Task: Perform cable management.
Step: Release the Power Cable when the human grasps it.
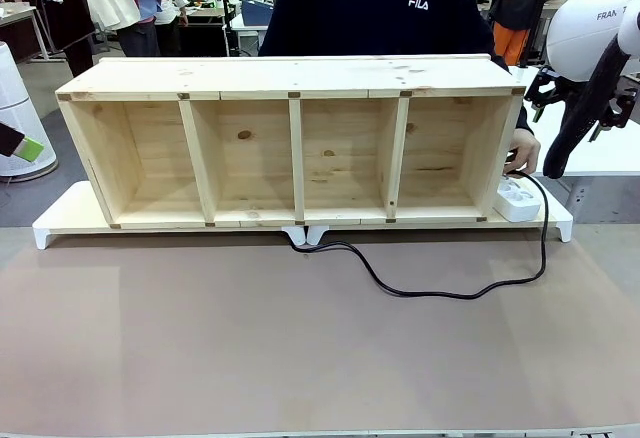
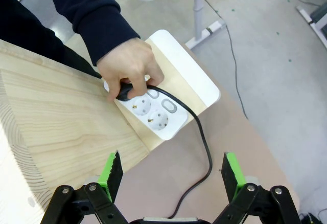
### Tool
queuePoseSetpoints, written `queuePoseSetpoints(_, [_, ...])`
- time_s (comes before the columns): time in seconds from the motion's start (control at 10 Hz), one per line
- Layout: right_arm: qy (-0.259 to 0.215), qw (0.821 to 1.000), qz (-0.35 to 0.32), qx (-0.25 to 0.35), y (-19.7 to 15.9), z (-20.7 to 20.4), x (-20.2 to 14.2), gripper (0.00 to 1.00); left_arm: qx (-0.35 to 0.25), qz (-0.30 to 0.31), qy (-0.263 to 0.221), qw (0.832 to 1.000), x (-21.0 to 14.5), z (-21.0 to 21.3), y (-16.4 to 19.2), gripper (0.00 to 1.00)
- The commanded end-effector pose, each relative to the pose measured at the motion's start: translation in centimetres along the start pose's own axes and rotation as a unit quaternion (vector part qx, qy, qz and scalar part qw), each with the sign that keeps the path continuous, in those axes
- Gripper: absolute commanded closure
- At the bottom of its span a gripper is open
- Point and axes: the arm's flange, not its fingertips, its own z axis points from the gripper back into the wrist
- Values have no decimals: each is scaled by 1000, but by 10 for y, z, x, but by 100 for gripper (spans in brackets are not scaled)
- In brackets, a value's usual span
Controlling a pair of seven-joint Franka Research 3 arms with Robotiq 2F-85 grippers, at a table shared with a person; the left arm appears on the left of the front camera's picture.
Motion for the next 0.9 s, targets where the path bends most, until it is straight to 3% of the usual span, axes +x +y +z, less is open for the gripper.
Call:
queuePoseSetpoints(0.0, [-1,1000,2,0,1,0,-1,0,-1,4,-3,1000,1,0,0,0])
queuePoseSetpoints(0.8, [-1,1000,2,0,1,0,-1,0,-1,4,-3,1000,1,0,0,0])
